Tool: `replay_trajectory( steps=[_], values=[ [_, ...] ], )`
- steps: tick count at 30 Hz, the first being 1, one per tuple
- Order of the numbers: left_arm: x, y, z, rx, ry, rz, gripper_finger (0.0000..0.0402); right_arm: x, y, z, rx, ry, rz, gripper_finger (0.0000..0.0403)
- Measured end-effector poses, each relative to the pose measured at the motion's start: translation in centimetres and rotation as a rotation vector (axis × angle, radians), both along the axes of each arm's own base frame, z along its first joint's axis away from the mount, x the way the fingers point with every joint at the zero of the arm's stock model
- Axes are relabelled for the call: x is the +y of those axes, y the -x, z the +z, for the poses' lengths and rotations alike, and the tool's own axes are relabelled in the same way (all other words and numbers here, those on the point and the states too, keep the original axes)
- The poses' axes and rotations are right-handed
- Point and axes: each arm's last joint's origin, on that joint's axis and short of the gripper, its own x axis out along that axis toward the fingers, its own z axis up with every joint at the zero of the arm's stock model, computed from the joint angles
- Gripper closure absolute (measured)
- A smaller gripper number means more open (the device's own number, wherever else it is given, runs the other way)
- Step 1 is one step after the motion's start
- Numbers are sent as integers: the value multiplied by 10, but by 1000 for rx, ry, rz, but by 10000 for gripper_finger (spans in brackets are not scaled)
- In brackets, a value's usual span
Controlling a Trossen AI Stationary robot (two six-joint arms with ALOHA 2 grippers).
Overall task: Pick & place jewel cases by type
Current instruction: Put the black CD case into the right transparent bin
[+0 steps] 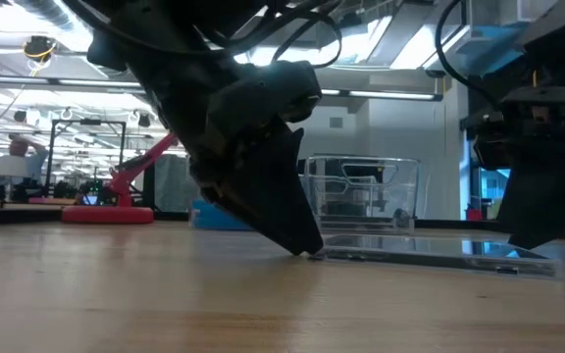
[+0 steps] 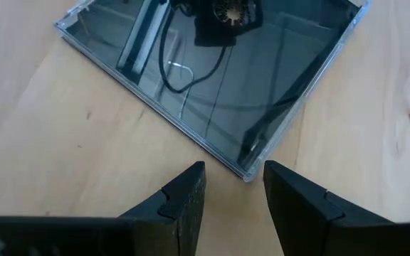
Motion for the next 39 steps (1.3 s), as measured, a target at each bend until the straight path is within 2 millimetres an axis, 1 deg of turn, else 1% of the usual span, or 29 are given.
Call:
replay_trajectory(
  steps=[8, 15, 22, 26, 30, 32, 36, 39],
  values=[
    [4, -2, 0, 0, 14, -7, 259, -2, 0, 0, -2, 13, -16, 213],
    [3, -2, 0, 1, -20, -90, 259, -1, -1, 0, -4, -34, -27, 213],
    [5, -3, 0, 2, -23, -97, 259, -2, -3, -6, 13, -11, -67, 213],
    [5, -3, 0, 12, -48, -147, 259, -1, -6, -10, 8, -3, -70, 213],
    [5, -4, -4, 13, -73, -155, 259, 0, -10, -10, -26, -1, -57, 213],
    [5, -5, -10, 20, -76, -153, 259, 1, -11, -10, -35, -3, -55, 213],
    [6, -7, -19, 35, -89, -148, 259, 1, -11, -12, -30, -2, -53, 213],
    [6, -7, -20, 32, -101, -139, 259, 1, -12, -14, -20, -15, -44, 213]
  ],
)
